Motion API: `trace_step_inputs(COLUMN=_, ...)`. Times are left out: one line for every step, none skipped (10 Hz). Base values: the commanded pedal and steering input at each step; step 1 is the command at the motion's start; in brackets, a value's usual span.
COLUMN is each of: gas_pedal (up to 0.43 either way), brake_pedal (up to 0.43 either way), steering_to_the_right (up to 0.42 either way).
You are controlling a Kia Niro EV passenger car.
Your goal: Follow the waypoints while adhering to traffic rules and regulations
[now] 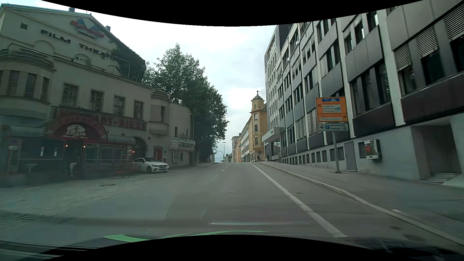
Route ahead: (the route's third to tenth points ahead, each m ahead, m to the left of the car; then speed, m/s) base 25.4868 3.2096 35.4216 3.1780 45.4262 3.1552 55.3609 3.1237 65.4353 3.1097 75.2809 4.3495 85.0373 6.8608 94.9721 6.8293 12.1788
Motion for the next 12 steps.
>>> trace_step_inputs(gas_pedal=0.189, brake_pedal=0.0, steering_to_the_right=0.0)
trace_step_inputs(gas_pedal=0.189, brake_pedal=0.0, steering_to_the_right=0.001)
trace_step_inputs(gas_pedal=0.189, brake_pedal=0.0, steering_to_the_right=0.001)
trace_step_inputs(gas_pedal=0.189, brake_pedal=0.0, steering_to_the_right=0.001)
trace_step_inputs(gas_pedal=0.189, brake_pedal=0.0, steering_to_the_right=0.0)
trace_step_inputs(gas_pedal=0.189, brake_pedal=0.0, steering_to_the_right=-0.001)
trace_step_inputs(gas_pedal=0.197, brake_pedal=0.0, steering_to_the_right=-0.001)
trace_step_inputs(gas_pedal=0.197, brake_pedal=0.0, steering_to_the_right=-0.001)
trace_step_inputs(gas_pedal=0.197, brake_pedal=0.0, steering_to_the_right=-0.001)
trace_step_inputs(gas_pedal=0.197, brake_pedal=0.0, steering_to_the_right=-0.001)
trace_step_inputs(gas_pedal=0.189, brake_pedal=0.0, steering_to_the_right=-0.001)
trace_step_inputs(gas_pedal=0.189, brake_pedal=0.0, steering_to_the_right=-0.001)
